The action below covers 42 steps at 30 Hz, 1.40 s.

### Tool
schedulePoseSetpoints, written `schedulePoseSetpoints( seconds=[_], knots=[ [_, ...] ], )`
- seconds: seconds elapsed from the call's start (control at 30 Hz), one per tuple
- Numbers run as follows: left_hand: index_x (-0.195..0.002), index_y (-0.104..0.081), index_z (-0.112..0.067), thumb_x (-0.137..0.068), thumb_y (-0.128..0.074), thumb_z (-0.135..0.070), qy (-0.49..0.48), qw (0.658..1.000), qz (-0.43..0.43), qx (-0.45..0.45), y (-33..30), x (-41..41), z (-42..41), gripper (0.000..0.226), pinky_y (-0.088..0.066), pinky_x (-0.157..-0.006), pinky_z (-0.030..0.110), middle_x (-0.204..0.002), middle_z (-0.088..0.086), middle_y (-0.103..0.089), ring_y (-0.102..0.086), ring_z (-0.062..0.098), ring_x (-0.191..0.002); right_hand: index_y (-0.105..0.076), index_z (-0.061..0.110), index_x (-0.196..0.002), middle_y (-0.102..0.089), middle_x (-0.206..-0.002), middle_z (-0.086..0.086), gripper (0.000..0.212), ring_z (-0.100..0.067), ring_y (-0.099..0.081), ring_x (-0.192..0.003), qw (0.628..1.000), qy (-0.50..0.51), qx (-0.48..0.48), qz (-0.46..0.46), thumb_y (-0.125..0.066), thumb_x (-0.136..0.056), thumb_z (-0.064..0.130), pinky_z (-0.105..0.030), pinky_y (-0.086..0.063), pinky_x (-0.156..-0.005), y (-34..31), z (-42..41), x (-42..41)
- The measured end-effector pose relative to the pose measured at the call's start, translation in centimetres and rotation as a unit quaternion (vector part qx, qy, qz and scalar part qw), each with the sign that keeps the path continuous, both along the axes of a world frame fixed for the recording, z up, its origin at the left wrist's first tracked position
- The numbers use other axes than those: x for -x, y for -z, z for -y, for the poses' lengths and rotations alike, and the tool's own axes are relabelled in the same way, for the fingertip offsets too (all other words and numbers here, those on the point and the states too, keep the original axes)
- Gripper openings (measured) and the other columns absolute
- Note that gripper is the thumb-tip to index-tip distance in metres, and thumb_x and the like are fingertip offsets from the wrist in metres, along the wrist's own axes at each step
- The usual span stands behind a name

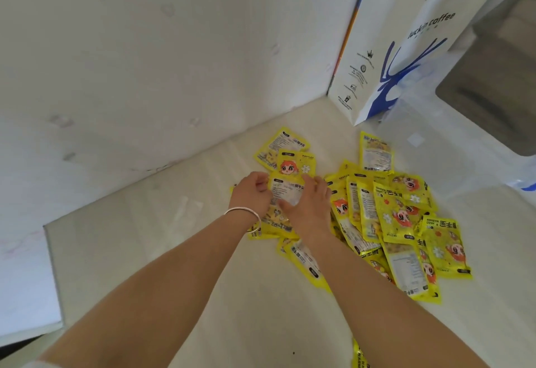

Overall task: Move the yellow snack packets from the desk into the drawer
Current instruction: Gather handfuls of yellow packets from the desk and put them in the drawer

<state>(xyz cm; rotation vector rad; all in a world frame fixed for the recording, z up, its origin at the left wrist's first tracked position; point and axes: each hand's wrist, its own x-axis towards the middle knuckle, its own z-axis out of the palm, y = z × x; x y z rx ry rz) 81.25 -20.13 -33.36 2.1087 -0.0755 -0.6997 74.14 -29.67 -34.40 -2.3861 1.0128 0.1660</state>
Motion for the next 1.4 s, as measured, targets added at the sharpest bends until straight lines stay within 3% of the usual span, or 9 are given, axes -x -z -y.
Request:
schedulePoseSetpoints(
  seconds=[0.43, 0.7, 0.83, 1.0, 1.13, 1.2, 1.23, 1.27, 1.4],
  knots=[
    [-0.125, -0.056, -0.017, -0.080, -0.065, -0.007, 0.049, 0.998, -0.028, 0.006, 0.0, -1.6, 1.5, 0.047, -0.046, -0.099, 0.029, -0.120, -0.001, -0.066, -0.062, 0.019, -0.111, -0.010, 0.019, -0.153, -0.037, -0.141, -0.011, 0.094, -0.025, -0.042, -0.129, 0.981, 0.098, -0.124, 0.108, -0.072, -0.082, 0.018, -0.031, -0.041, -0.095, -0.5, 0.1, -2.6],
    [-0.087, -0.058, -0.031, -0.088, -0.059, -0.027, 0.070, 0.997, -0.030, -0.017, -0.5, -2.0, 1.6, 0.005, -0.039, -0.077, 0.024, -0.094, -0.003, -0.056, -0.051, 0.020, -0.091, -0.065, 0.013, -0.105, -0.067, -0.101, -0.007, 0.028, -0.016, -0.057, -0.073, 0.910, 0.241, -0.300, 0.153, -0.071, -0.082, 0.027, -0.022, -0.039, -0.053, -1.3, 0.7, -2.2],
    [-0.104, -0.067, -0.017, -0.090, -0.054, -0.040, 0.064, 0.997, -0.025, -0.040, -0.8, -2.1, 1.7, 0.030, -0.046, -0.090, 0.033, -0.102, 0.004, -0.067, -0.062, 0.025, -0.103, -0.069, 0.014, -0.104, -0.069, -0.094, -0.004, 0.029, -0.018, -0.062, -0.077, 0.881, 0.267, -0.350, 0.175, -0.070, -0.082, 0.034, -0.028, -0.048, -0.065, -1.9, 1.1, -1.3],
    [-0.073, -0.056, -0.018, -0.092, -0.051, -0.035, 0.187, 0.979, 0.027, -0.074, -0.8, -1.8, 1.6, 0.026, -0.036, -0.065, 0.030, -0.075, 0.003, -0.052, -0.050, 0.024, -0.079, -0.066, 0.022, -0.096, -0.067, -0.088, 0.002, 0.019, -0.015, -0.060, -0.077, 0.864, 0.283, -0.382, 0.163, -0.071, -0.081, 0.033, -0.029, -0.047, -0.069, -2.0, 1.4, -0.7],
    [-0.113, -0.062, -0.025, -0.088, -0.053, -0.043, 0.231, 0.946, 0.156, -0.167, 0.8, -3.2, -0.2, 0.032, -0.042, -0.093, 0.038, -0.120, 0.005, -0.053, -0.050, 0.026, -0.116, -0.058, 0.008, -0.120, -0.064, -0.106, -0.008, 0.051, -0.023, -0.056, -0.090, 0.882, 0.301, -0.331, 0.146, -0.072, -0.080, 0.037, -0.032, -0.042, -0.076, -2.8, 2.0, -0.1],
    [-0.132, -0.044, -0.032, -0.080, -0.064, -0.044, 0.259, 0.916, 0.192, -0.238, 1.5, -3.6, -1.3, 0.056, -0.040, -0.098, 0.040, -0.133, 0.004, -0.043, -0.042, 0.026, -0.124, -0.054, 0.000, -0.122, -0.041, -0.087, 0.005, 0.059, -0.021, -0.053, -0.085, 0.880, 0.322, -0.319, 0.143, -0.070, -0.082, 0.041, -0.036, -0.043, -0.078, -3.3, 2.2, 0.1],
    [-0.135, -0.039, -0.032, -0.077, -0.067, -0.045, 0.265, 0.907, 0.198, -0.261, 1.7, -3.7, -1.5, 0.065, -0.039, -0.098, 0.040, -0.134, 0.005, -0.041, -0.041, 0.027, -0.124, -0.055, -0.002, -0.121, -0.054, -0.118, -0.015, 0.060, -0.019, -0.052, -0.077, 0.877, 0.331, -0.318, 0.143, -0.069, -0.082, 0.042, -0.038, -0.044, -0.076, -3.3, 2.3, 0.1],
    [-0.135, -0.037, -0.030, -0.075, -0.069, -0.046, 0.263, 0.903, 0.198, -0.277, 1.8, -3.7, -1.4, 0.070, -0.040, -0.098, 0.040, -0.134, 0.006, -0.042, -0.042, 0.028, -0.124, -0.056, -0.002, -0.116, -0.057, -0.079, -0.006, 0.057, -0.016, -0.050, -0.069, 0.873, 0.338, -0.320, 0.145, -0.068, -0.082, 0.043, -0.037, -0.043, -0.073, -3.4, 2.4, 0.1],
    [-0.130, -0.044, -0.021, -0.074, -0.069, -0.052, 0.255, 0.898, 0.147, -0.328, 1.4, -4.4, -0.7, 0.069, -0.043, -0.092, 0.038, -0.122, 0.004, -0.060, -0.057, 0.027, -0.114, -0.054, 0.002, -0.101, -0.045, -0.069, 0.000, 0.051, -0.012, -0.043, -0.060, 0.868, 0.352, -0.319, 0.142, -0.067, -0.081, 0.047, -0.031, -0.038, -0.065, -3.7, 2.7, -0.1]
  ],
)
